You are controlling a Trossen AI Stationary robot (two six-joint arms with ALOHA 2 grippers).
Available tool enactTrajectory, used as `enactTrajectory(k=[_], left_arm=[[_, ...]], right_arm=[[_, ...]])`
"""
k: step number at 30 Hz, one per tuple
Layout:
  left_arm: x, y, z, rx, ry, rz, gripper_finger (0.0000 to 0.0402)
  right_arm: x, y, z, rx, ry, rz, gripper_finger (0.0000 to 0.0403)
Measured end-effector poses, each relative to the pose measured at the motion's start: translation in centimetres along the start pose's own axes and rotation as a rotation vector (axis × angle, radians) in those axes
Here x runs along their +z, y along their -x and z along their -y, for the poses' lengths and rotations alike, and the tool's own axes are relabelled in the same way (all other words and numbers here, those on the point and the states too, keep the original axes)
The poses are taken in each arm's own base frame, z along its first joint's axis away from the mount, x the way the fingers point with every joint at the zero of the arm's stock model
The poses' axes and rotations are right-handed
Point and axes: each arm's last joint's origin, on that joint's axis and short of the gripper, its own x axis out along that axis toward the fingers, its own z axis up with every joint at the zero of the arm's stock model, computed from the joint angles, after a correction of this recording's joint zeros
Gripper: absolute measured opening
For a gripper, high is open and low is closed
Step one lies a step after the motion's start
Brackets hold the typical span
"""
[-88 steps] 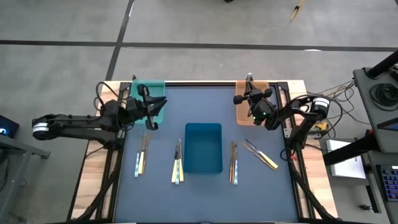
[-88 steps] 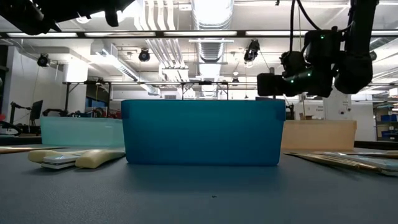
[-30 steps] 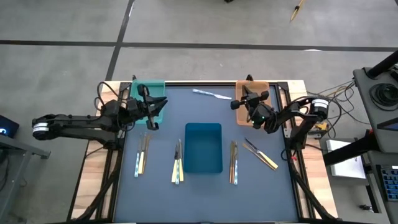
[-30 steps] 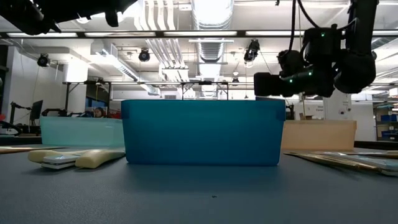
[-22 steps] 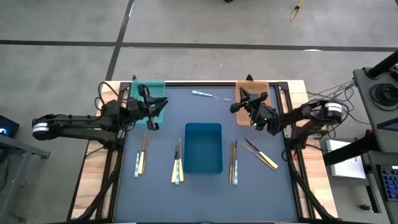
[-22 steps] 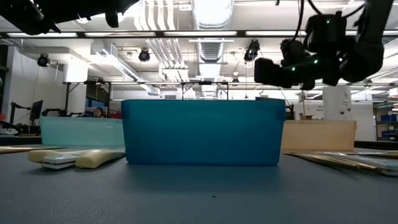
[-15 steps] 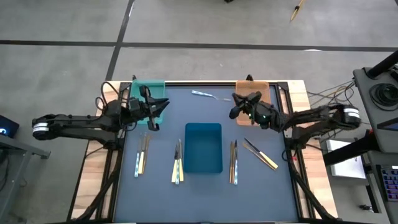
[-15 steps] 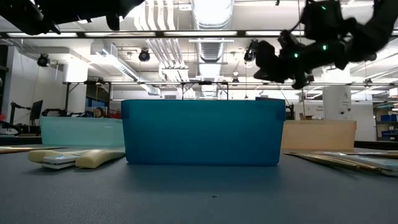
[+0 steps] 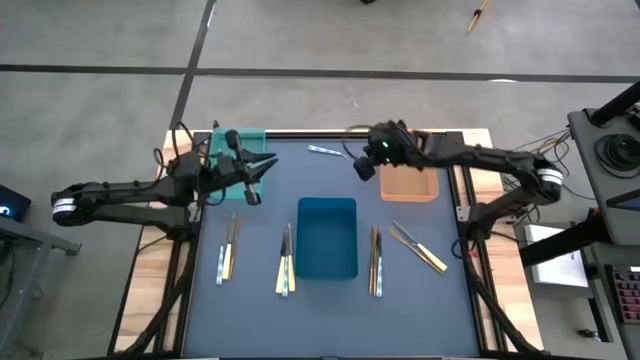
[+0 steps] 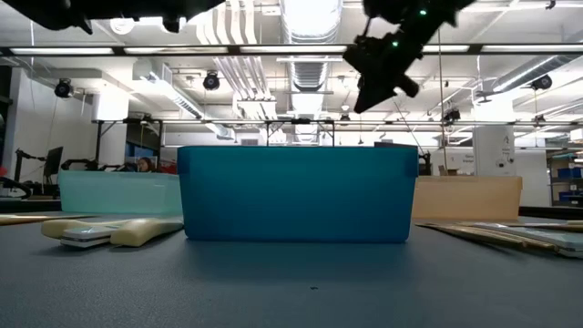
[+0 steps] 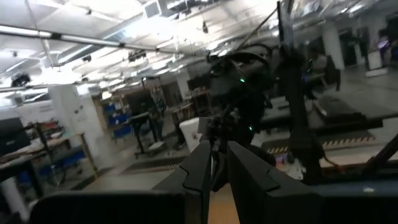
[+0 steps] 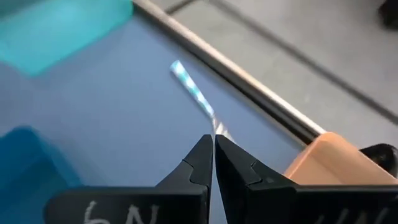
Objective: Sort silverware by color (type)
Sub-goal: Put the top right blue and white knife into the orange bin
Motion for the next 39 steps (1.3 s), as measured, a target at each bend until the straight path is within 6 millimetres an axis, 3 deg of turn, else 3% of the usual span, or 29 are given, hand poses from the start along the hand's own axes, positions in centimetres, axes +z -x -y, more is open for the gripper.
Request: enactTrajectory(k=[8, 15, 23, 32, 39], left_arm=[[-0.2, 0.5, -0.5, 0.160, -0.061, -0.096, 0.0036], [-0.7, 1.3, -0.8, 0.247, -0.160, -0.220, 0.0036], [-0.8, 1.7, -1.0, 0.288, -0.199, -0.273, 0.0036], [-1.1, 1.8, -1.2, 0.296, -0.213, -0.298, 0.0036], [-1.1, 1.8, -1.3, 0.294, -0.218, -0.303, 0.0036]], right_arm=[[4.5, -4.3, 0.5, 0.034, 0.116, -0.119, 0.0009], [6.7, -9.2, 0.3, 0.114, 0.308, -0.173, 0.0009], [7.1, -14.4, 0.7, 0.163, 0.524, -0.260, 0.0009], [7.0, -19.3, 2.9, 0.246, 0.479, -0.362, 0.0009], [6.3, -20.9, 4.0, 0.241, 0.420, -0.401, 0.0009]])
